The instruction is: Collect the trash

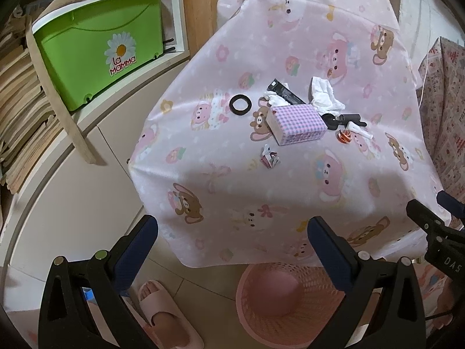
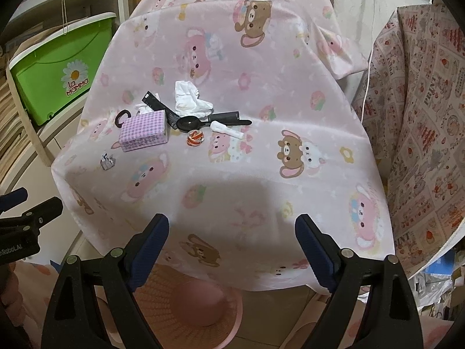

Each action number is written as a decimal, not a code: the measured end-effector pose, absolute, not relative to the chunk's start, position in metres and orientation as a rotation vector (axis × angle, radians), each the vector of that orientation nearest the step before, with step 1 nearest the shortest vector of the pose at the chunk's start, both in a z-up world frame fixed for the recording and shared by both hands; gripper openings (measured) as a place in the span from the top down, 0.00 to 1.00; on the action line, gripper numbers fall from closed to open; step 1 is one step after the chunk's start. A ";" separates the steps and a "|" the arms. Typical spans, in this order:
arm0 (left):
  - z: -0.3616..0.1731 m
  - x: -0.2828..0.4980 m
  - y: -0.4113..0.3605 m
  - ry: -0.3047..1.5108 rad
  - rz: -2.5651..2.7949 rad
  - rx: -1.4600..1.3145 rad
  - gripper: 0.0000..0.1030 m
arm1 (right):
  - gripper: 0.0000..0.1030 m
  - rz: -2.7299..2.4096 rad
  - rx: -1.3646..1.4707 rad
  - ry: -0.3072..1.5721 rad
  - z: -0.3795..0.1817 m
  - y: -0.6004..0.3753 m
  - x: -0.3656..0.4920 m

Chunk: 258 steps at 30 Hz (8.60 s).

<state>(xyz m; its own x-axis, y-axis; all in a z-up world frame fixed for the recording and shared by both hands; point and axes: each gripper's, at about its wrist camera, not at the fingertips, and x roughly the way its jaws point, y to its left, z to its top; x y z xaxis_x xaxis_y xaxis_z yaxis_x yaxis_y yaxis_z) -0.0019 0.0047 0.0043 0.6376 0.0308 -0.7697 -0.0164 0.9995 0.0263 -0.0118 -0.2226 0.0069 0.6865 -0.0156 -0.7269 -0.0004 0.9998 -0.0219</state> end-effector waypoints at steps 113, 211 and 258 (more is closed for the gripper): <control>0.005 0.083 -0.004 0.937 -0.106 0.009 0.88 | 0.92 0.334 -0.021 0.960 0.013 -0.206 0.106; 0.062 0.093 -0.002 1.025 -0.052 0.012 0.10 | 0.13 0.065 -0.122 0.741 0.090 -0.247 0.025; -0.021 0.196 -0.068 1.148 0.019 -0.150 0.05 | 0.10 0.045 -0.057 0.950 0.006 -0.276 0.128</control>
